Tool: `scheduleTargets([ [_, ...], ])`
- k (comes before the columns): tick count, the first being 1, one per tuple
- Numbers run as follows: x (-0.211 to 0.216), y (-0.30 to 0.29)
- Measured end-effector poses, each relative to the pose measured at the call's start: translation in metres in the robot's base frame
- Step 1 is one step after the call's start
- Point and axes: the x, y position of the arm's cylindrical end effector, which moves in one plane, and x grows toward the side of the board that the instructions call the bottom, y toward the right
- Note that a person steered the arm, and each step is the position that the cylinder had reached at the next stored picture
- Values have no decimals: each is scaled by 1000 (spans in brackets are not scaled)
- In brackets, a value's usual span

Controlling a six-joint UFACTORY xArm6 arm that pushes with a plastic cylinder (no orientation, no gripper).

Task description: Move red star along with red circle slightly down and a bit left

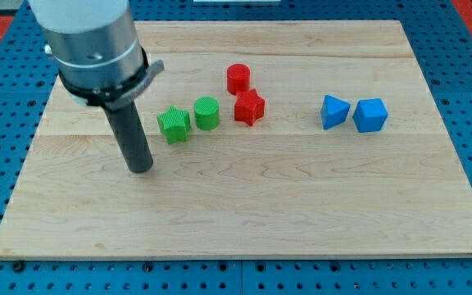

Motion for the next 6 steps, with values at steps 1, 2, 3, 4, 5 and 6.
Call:
scheduleTargets([
  [1,-42,55],
  [2,-55,64],
  [3,-102,32],
  [4,-158,22],
  [5,-199,111],
  [6,-183,104],
])
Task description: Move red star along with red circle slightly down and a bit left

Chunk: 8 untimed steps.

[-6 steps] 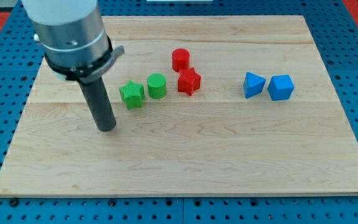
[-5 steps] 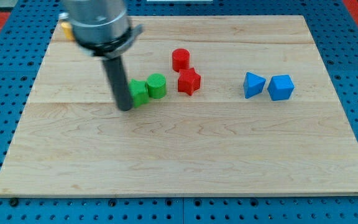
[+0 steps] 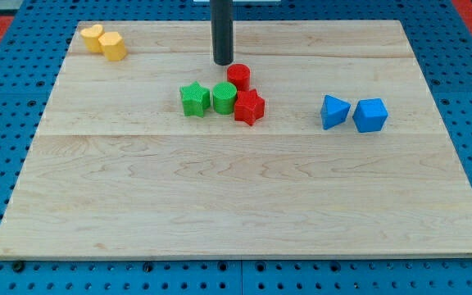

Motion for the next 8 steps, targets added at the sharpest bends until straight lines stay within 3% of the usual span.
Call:
scheduleTargets([
  [3,45,56],
  [6,175,53],
  [7,200,63],
  [8,203,114],
])
